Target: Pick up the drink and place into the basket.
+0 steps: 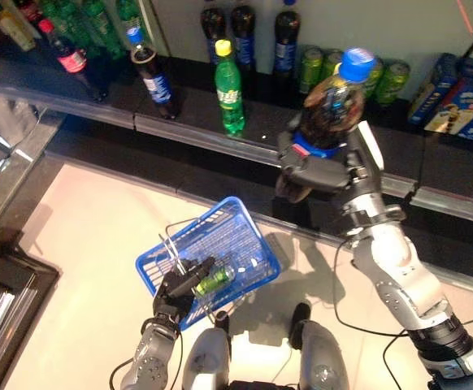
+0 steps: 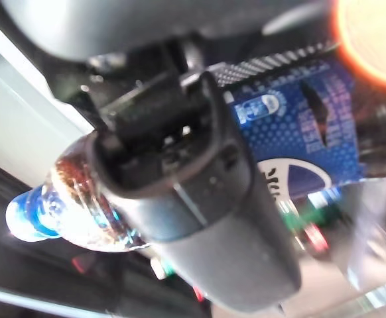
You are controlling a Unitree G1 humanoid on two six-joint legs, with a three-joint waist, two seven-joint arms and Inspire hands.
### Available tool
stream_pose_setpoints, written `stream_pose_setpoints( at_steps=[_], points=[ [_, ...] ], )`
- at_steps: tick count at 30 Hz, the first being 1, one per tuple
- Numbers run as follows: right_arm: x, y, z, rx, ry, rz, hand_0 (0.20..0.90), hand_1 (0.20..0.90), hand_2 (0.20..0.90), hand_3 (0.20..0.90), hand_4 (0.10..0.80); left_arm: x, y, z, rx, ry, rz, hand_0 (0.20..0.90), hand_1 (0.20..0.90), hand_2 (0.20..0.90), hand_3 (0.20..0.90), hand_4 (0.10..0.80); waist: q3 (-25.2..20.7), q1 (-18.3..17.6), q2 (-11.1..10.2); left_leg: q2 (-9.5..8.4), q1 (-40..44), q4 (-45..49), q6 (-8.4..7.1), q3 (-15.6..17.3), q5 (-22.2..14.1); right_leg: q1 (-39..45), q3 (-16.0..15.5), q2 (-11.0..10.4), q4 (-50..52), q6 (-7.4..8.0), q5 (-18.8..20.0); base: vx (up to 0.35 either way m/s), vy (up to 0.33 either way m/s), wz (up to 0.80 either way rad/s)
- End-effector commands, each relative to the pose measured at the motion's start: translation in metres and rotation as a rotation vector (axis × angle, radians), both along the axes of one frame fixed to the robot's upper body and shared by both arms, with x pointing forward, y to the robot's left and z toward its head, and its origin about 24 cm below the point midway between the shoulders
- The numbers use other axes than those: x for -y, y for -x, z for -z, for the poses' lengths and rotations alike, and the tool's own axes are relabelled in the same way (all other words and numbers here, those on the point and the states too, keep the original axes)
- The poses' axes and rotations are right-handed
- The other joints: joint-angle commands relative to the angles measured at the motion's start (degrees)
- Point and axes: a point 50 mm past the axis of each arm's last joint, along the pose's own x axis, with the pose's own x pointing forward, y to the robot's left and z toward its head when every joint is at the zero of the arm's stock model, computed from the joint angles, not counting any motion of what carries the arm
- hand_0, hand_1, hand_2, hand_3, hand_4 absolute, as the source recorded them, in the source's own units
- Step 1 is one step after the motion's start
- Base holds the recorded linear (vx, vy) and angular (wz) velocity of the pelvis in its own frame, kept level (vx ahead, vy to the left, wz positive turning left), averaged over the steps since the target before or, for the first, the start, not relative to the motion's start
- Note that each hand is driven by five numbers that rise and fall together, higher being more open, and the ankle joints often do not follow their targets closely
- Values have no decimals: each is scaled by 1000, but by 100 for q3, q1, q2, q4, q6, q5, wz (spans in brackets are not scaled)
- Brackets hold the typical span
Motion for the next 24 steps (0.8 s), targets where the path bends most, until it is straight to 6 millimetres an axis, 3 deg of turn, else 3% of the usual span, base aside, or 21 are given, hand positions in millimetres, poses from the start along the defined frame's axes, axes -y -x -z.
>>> stream_pose_setpoints(
  at_steps=[1,11,18,24],
  points=[
    [-26,25,-69,348,-170,-136,300,300,300,200,100,-16,-13,-91,499,-46,95,300,300,300,200,100,-1132,166,-88,-122,-516,440,305,-2,354,950,-272,132,-315,-281,-479,-29,48,40],
    [-49,21,-42,202,-147,-130,300,300,300,200,100,7,-8,-157,788,21,306,300,300,300,200,100,-847,572,-90,-300,-764,523,314,-370,449,944,-583,-18,-431,-137,-334,-31,5,25],
    [-68,14,-19,80,-152,-112,300,300,300,200,100,22,-2,-181,917,52,449,300,300,300,200,100,-776,765,-68,-387,-848,580,312,-553,524,1018,-720,-64,-512,-85,-277,-3,-11,17],
    [-81,7,-6,16,-150,-89,300,300,300,200,100,34,3,-190,977,59,594,300,300,300,200,100,-854,918,-69,-429,-860,584,284,-684,621,1142,-819,-61,-606,-68,-253,42,-7,16]
  ],
)
